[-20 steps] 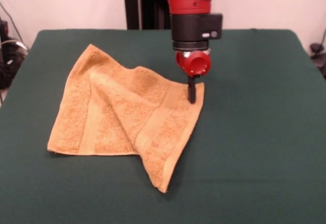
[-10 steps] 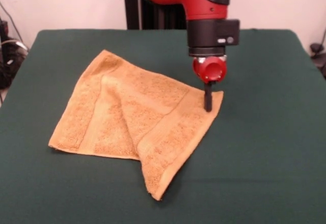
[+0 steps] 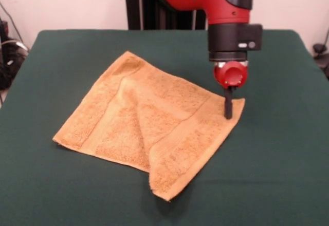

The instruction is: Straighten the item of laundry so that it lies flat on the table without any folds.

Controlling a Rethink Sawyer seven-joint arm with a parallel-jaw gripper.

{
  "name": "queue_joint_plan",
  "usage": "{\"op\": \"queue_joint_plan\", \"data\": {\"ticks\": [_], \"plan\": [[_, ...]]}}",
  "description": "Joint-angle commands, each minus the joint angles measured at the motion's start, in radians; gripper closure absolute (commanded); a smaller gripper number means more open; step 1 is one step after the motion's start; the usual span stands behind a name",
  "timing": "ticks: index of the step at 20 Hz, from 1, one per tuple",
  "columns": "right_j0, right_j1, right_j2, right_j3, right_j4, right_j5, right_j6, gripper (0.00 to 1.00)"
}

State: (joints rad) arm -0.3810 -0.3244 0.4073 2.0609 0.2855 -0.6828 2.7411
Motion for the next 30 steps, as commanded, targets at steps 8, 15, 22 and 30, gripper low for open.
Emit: {"op": "queue_joint_plan", "data": {"ticks": [8,15,22,30], "plan": [[0.065,0.129,0.218,-0.047,0.081,0.050,0.350,1.00],[0.046,0.150,0.239,-0.048,0.068,0.032,0.350,1.00],[0.048,0.149,0.261,-0.049,0.090,0.025,0.350,1.00],[0.035,0.155,0.264,-0.040,0.099,0.014,0.341,1.00]]}}
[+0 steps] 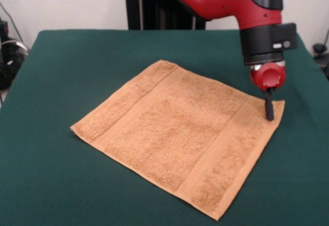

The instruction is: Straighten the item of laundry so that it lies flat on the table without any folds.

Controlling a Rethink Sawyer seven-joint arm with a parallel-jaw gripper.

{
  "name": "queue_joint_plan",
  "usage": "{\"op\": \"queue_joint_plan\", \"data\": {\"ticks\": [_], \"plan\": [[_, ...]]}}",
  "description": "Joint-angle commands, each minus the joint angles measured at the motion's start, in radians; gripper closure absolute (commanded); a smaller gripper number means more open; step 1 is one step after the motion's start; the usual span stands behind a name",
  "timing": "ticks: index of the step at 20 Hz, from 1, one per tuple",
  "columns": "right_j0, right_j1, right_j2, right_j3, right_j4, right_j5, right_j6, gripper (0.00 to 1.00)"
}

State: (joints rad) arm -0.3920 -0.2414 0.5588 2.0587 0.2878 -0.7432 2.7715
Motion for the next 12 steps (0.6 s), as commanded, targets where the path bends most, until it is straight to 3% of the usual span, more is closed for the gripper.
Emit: {"op": "queue_joint_plan", "data": {"ticks": [1,4,5,12], "plan": [[0.047,0.071,0.113,-0.037,0.101,0.073,0.309,1.00],[0.053,0.064,0.108,-0.035,0.112,0.085,0.290,1.00],[0.055,0.061,0.106,-0.035,0.116,0.092,0.282,0.00],[0.072,0.033,0.100,-0.021,0.174,0.092,0.278,0.00]]}}
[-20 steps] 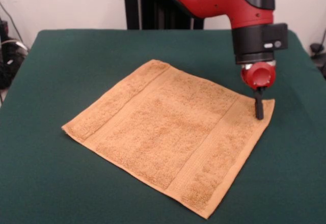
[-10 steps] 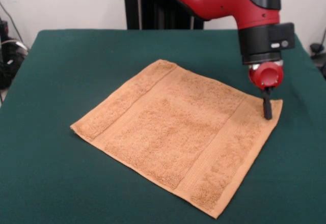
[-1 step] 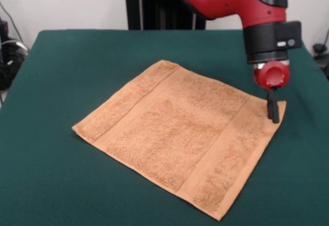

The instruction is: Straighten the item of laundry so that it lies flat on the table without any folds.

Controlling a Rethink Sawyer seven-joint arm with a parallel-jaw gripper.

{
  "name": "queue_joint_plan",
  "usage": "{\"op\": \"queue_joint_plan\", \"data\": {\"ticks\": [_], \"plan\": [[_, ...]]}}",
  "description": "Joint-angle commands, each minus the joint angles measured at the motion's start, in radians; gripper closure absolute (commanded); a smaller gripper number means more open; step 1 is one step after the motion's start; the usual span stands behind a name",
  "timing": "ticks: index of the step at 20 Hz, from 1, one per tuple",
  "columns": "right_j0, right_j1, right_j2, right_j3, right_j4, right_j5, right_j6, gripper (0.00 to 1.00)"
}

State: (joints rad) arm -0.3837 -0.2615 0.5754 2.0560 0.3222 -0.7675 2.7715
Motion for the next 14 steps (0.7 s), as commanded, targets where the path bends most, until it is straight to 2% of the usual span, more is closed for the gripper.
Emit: {"op": "queue_joint_plan", "data": {"ticks": [1,5,9,11,14], "plan": [[0.065,0.052,0.084,-0.018,0.141,0.116,0.278,0.00],[0.066,0.054,0.083,-0.020,0.139,0.110,0.272,0.00],[0.064,0.012,0.064,0.002,0.155,0.125,0.248,0.00],[0.074,-0.051,0.042,0.035,0.207,0.141,0.230,0.00],[0.092,-0.201,0.014,0.122,0.311,0.205,0.200,0.00]]}}
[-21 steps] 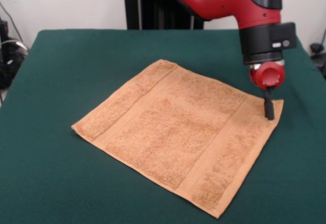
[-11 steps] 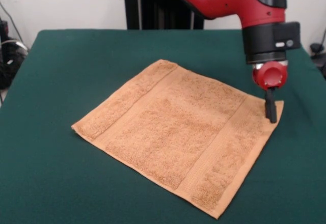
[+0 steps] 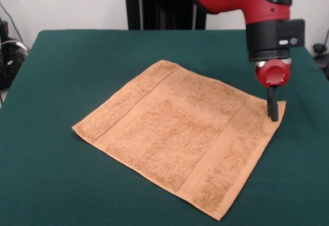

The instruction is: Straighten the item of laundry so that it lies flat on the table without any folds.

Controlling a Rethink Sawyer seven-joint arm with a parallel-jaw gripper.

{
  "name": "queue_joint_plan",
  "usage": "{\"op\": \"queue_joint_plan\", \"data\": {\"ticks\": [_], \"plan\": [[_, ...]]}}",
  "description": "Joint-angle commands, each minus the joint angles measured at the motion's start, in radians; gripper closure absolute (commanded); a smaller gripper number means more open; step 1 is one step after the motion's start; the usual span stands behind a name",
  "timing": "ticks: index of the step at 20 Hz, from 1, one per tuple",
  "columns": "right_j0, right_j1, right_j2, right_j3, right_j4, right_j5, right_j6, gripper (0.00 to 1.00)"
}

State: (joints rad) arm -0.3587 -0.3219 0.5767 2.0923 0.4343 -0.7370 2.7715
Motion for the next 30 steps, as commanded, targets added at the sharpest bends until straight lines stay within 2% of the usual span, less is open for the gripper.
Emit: {"op": "queue_joint_plan", "data": {"ticks": [1,5,7,9,11,12,13,15,17,19,23,26,28,30], "plan": [[0.076,-0.207,0.000,0.121,0.244,0.212,0.186,0.00],[0.163,-0.432,-0.092,0.207,0.442,0.382,0.087,0.00],[0.271,-0.555,-0.200,0.229,0.631,0.506,-0.042,0.00],[0.386,-0.621,-0.318,0.241,0.815,0.593,-0.196,0.00],[0.481,-0.640,-0.447,0.236,0.877,0.672,-0.271,0.00],[0.529,-0.632,-0.526,0.220,0.864,0.720,-0.279,0.00],[0.591,-0.611,-0.642,0.174,0.794,0.794,-0.241,0.00],[0.745,-0.528,-0.931,0.001,0.602,0.997,-0.102,0.00],[0.842,-0.469,-1.118,-0.161,0.430,1.157,0.035,0.00],[0.863,-0.475,-1.161,-0.192,0.349,1.159,0.041,0.00],[0.852,-0.512,-1.157,-0.190,0.227,1.082,-0.002,0.00],[0.842,-0.542,-1.162,-0.202,0.132,1.092,0.000,0.00],[0.834,-0.571,-1.187,-0.221,0.045,1.130,-0.037,0.00],[0.782,-0.637,-1.168,-0.222,-0.051,1.158,-0.139,0.00]]}}
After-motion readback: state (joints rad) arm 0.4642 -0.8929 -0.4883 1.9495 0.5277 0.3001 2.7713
